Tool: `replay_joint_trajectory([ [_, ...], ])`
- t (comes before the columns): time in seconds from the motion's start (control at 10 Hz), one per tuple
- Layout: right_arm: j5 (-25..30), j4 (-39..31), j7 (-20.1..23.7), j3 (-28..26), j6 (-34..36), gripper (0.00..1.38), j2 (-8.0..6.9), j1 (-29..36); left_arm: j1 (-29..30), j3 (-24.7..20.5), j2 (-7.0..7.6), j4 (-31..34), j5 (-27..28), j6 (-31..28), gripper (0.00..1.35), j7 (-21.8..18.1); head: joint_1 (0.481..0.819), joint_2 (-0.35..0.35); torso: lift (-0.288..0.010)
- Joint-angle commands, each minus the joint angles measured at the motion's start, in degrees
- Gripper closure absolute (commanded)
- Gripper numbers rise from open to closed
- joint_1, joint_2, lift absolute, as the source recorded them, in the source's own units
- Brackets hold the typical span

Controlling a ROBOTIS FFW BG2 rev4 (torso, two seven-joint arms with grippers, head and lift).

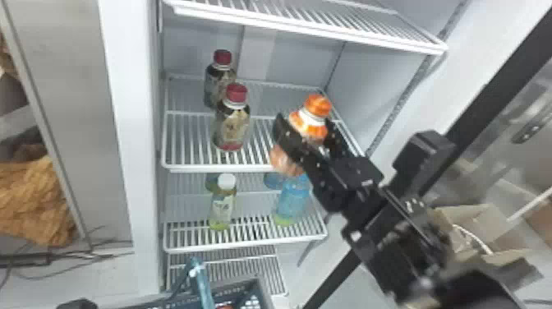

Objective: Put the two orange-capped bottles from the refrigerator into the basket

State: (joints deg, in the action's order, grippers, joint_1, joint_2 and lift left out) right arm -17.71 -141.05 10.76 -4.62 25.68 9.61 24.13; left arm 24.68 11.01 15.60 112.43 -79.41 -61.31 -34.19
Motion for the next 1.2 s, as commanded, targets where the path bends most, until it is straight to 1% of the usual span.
replay_joint_trajectory([
  [0.0, -2.52, -7.94, 0.66, -0.06, 5.96, 0.88, -0.55, 6.52, -0.08, 0.18, 0.04, 0.0, 0.0, 0.0, 1.21, 0.0, 0.695, -0.35, -0.04],
  [0.1, -1.83, -12.02, 1.36, -0.4, 12.01, 0.88, -0.9, 9.9, -0.08, 0.18, 0.04, 0.0, 0.0, 0.14, 1.21, 0.0, 0.695, -0.35, -0.04],
  [0.2, -1.83, -11.88, 3.21, -0.97, 15.52, 0.88, -1.17, 11.3, -0.08, 0.18, 0.04, 0.0, 0.0, 0.14, 1.21, -0.08, 0.695, -0.35, -0.04],
  [0.3, -1.37, -11.73, 5.93, -1.66, 20.87, 0.88, -1.61, 12.43, -0.08, 0.3, 0.04, 0.0, 0.0, 0.14, 1.21, -0.08, 0.695, -0.35, -0.04],
  [0.4, 0.34, -13.14, 8.84, -2.69, 28.6, 0.88, -2.05, 13.27, -0.22, 0.41, 0.04, 0.0, 0.0, 0.14, 1.21, -0.08, 0.695, -0.35, -0.04],
  [0.5, 1.6, -15.11, 9.19, -2.92, 33.66, 0.88, -2.31, 14.26, -0.22, 0.41, 0.04, 0.0, 0.0, 0.14, 1.21, -0.08, 0.695, -0.35, -0.04],
  [0.6, 0.91, -14.97, 10.15, -3.14, 37.46, 0.88, -2.31, 14.4, -0.64, 0.87, 0.13, 0.0, 0.0, 0.0, 1.21, -0.08, 0.695, -0.35, -0.04],
  [0.7, -0.92, -14.69, 10.77, -3.03, 41.12, 0.88, -2.31, 14.4, -1.06, 1.1, 0.22, 0.0, 0.0, 0.0, 1.21, -0.08, 0.695, -0.35, -0.04],
  [0.8, -2.52, -15.25, 10.77, -2.69, 44.21, 0.88, -2.22, 14.4, -1.2, 1.33, 0.31, 0.0, 0.11, 0.0, 1.21, -0.08, 0.695, -0.35, -0.04],
  [0.9, -4.8, -15.67, 10.68, -2.12, 48.99, 0.88, -1.96, 14.12, -1.48, 1.44, 0.4, 0.0, 0.11, 0.0, 1.21, -0.08, 0.695, -0.35, -0.04],
  [1.0, -4.57, -15.53, 10.51, -1.09, 52.51, 0.88, -1.43, 13.41, -1.48, 1.56, 0.4, 0.0, 0.11, 0.0, 1.21, -0.08, 0.695, -0.35, -0.04],
  [1.1, -6.74, -12.16, 10.51, 0.28, 54.48, 0.88, -0.64, 11.3, -1.48, 1.56, 0.4, 0.0, 0.11, 0.0, 1.21, 0.0, 0.695, -0.35, -0.04],
])
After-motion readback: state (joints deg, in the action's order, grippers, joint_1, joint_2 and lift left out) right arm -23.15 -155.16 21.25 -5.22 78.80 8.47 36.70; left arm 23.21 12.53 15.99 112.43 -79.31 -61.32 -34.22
